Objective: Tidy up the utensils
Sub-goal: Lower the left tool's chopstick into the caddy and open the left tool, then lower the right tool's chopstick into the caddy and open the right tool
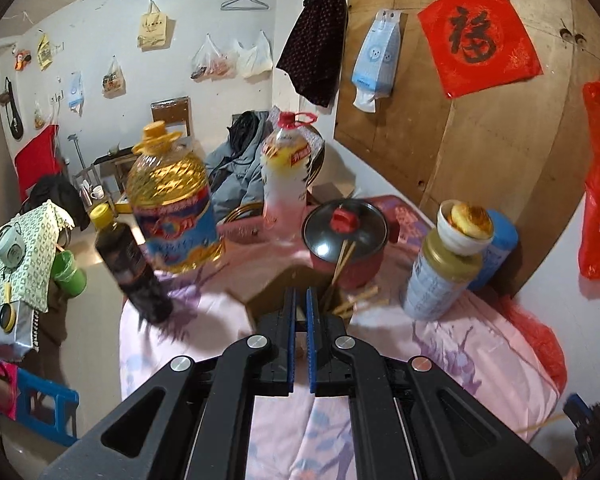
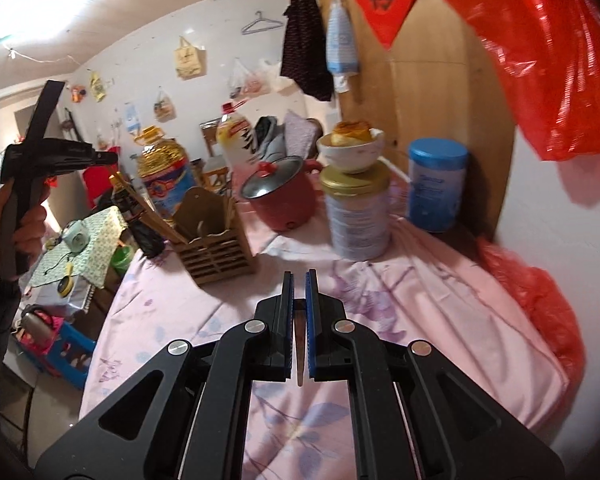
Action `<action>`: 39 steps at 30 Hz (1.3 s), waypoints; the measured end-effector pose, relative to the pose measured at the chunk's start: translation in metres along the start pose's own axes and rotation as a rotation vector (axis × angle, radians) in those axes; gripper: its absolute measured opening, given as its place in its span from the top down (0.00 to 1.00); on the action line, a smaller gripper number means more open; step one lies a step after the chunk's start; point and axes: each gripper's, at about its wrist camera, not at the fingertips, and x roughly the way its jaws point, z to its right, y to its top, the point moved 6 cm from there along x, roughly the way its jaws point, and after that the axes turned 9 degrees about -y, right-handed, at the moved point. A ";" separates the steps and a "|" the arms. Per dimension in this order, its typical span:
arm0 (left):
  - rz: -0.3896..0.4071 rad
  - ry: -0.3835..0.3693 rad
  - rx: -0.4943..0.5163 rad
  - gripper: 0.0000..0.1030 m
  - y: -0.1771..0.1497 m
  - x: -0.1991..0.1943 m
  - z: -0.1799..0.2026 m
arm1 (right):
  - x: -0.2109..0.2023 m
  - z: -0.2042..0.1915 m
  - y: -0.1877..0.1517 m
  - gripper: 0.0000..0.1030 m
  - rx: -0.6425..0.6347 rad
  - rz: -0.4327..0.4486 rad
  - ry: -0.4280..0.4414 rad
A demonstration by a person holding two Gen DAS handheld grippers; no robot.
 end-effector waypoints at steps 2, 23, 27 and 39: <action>0.009 0.018 -0.008 0.95 0.010 0.009 -0.002 | 0.004 0.004 0.008 0.94 -0.001 0.008 -0.001; -0.040 0.149 -0.184 0.23 -0.069 0.015 -0.047 | 0.083 -0.044 0.043 0.94 -0.061 -0.039 0.203; -0.114 0.200 -0.274 0.21 -0.137 0.002 -0.063 | 0.096 -0.071 0.042 0.94 -0.103 -0.068 0.267; -0.306 0.286 -0.476 0.21 -0.280 -0.011 -0.068 | 0.114 -0.138 0.080 0.94 -0.190 -0.020 0.394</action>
